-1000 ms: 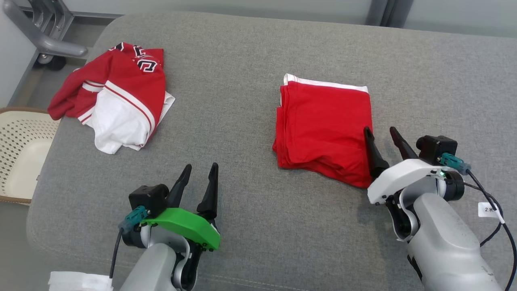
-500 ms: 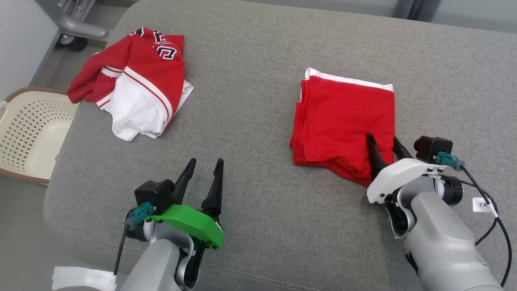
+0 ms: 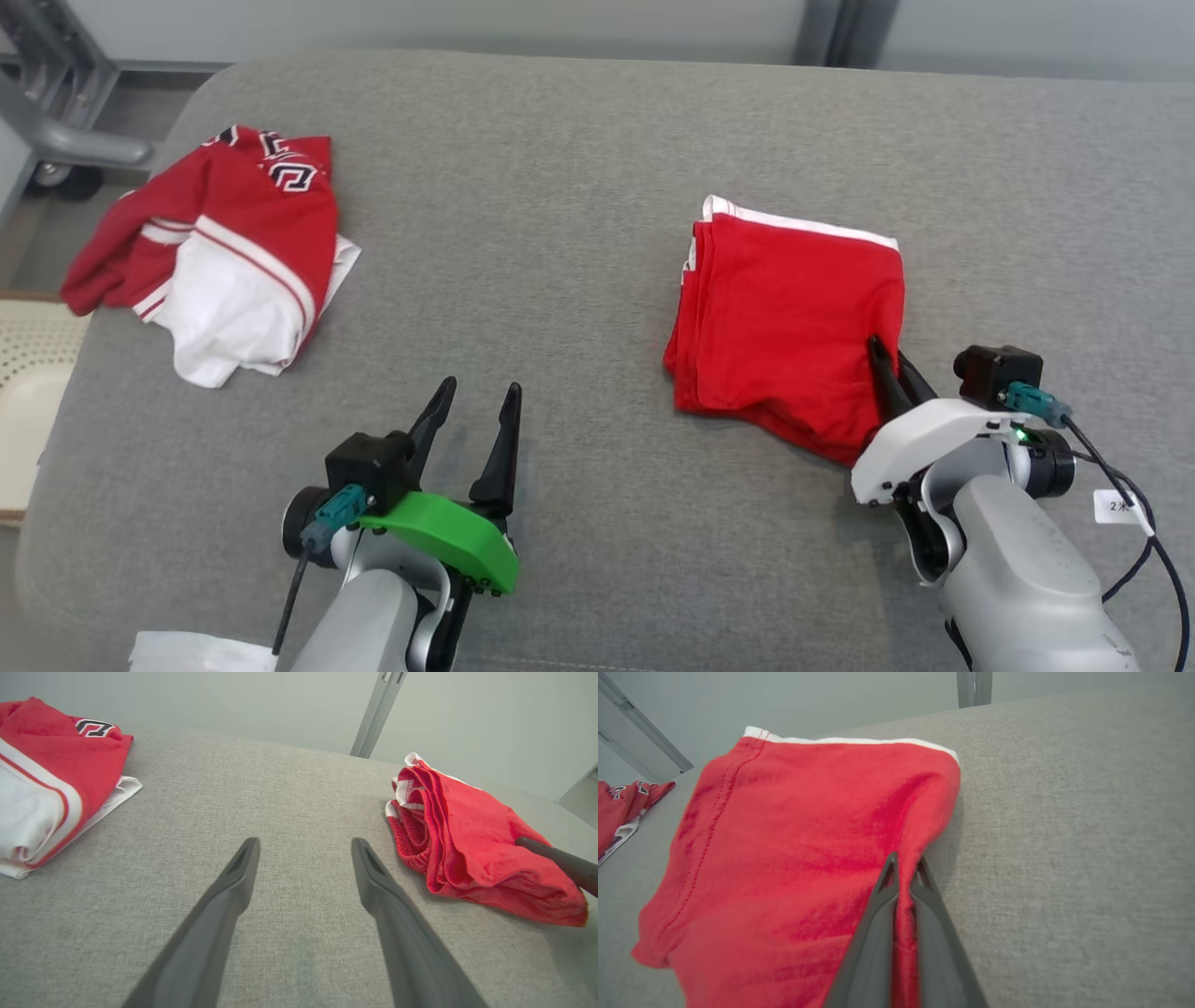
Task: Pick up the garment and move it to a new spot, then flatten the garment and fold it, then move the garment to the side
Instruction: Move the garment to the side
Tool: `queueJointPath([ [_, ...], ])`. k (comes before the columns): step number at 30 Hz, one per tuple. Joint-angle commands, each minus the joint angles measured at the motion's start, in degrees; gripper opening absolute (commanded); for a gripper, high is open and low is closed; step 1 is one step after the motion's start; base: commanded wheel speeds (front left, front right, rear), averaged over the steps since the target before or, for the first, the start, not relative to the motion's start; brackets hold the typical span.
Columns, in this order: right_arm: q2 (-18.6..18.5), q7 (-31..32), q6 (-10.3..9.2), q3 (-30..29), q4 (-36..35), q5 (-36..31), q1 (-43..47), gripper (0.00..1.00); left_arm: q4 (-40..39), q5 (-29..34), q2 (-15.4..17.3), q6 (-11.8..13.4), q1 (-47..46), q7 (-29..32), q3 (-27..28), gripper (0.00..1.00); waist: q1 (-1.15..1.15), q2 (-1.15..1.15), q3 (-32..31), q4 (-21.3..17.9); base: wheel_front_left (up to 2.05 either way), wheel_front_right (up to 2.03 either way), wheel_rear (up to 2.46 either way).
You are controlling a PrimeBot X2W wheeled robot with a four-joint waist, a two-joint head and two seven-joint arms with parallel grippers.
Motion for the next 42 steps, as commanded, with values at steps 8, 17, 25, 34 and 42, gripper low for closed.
queueJointPath([
  [8,-0.1,0.0,-0.02,-0.2,-1.4,-0.3,3.5,0.00,-1.0,2.2,0.3,-0.6,1.6,0.0,0.5,1.00,0.00,0.00,-4.0,-16.5,0.00,0.00,0.00],
  [17,0.6,0.0,-0.02,2.9,-1.7,1.1,3.5,0.00,-2.0,2.7,0.3,-1.4,1.1,0.0,-0.3,1.00,0.00,0.00,-3.2,-29.5,0.00,0.00,0.00],
  [25,0.9,0.0,-0.02,9.9,-2.4,5.3,1.9,0.00,-2.7,5.7,0.3,-1.9,-1.8,0.0,-1.7,1.00,0.00,0.00,-0.2,-37.6,0.00,0.00,0.00],
  [34,0.9,0.0,-0.02,13.1,-1.9,2.9,-4.7,0.00,-4.2,7.2,0.3,-2.0,-3.9,0.0,-2.2,1.00,0.00,0.00,5.2,-35.5,0.00,0.00,0.00],
  [42,-1.9,0.0,-0.02,6.5,1.6,-6.1,-15.3,0.00,-6.8,10.5,1.7,-2.0,-6.8,0.0,-3.4,1.00,0.00,0.00,13.1,-29.9,0.00,0.00,0.00],
])
